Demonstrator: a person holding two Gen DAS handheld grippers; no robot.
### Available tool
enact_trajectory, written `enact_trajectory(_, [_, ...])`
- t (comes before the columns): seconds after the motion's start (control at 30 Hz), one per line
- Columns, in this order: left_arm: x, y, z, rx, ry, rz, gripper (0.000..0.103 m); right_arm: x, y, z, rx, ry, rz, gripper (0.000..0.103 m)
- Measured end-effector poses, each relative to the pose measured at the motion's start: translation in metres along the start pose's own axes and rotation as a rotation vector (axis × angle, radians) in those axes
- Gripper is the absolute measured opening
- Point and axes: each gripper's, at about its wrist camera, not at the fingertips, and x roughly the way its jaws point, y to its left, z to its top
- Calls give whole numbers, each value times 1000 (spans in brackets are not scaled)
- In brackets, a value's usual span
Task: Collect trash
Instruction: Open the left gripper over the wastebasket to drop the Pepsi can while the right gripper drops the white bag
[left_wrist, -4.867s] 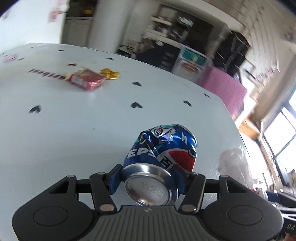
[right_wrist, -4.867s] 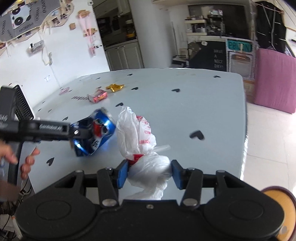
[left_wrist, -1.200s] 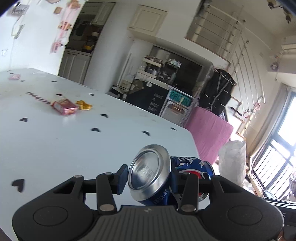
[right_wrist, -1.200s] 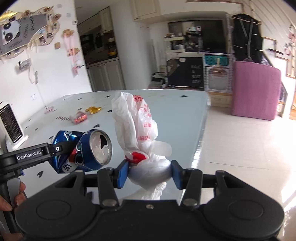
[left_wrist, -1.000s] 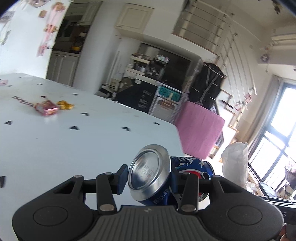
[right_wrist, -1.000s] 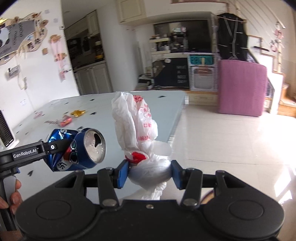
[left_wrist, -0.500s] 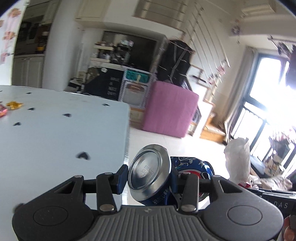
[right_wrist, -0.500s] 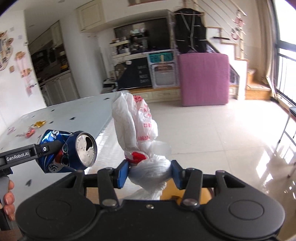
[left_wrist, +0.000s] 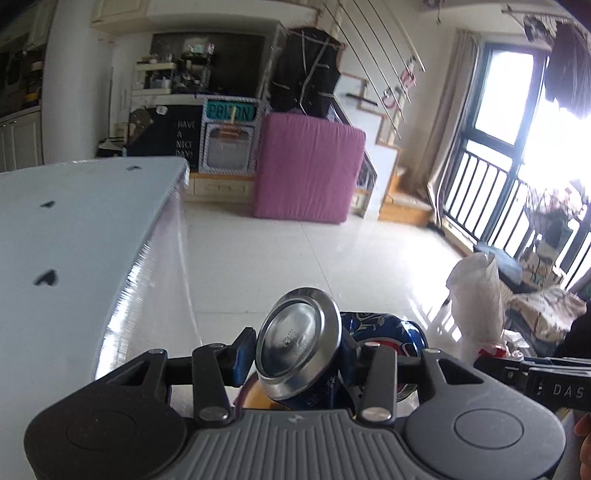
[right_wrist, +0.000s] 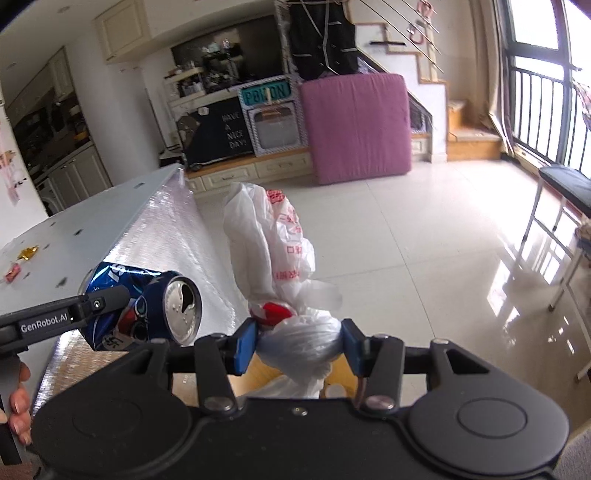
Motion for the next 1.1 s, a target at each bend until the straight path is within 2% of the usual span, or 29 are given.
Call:
enact_trajectory(0.23, [53, -7, -18, 16, 98, 20, 46, 36, -33, -10, 48, 65, -19, 50])
enact_trajectory(0.57, [150, -6, -51, 54, 247, 51, 46, 102, -69, -22, 101, 188, -25, 50])
enact_trajectory(0.73, [196, -22, -82, 168, 369, 44, 46, 129, -81, -24, 117, 224, -18, 50])
enact_trajectory(0.9, [238, -25, -117, 231, 485, 45, 46, 156, -81, -24, 98, 252, 0, 50])
enact_trajectory(1.1, [275, -33, -152, 339, 577, 25, 46, 186, -70, -21, 77, 290, 50, 50])
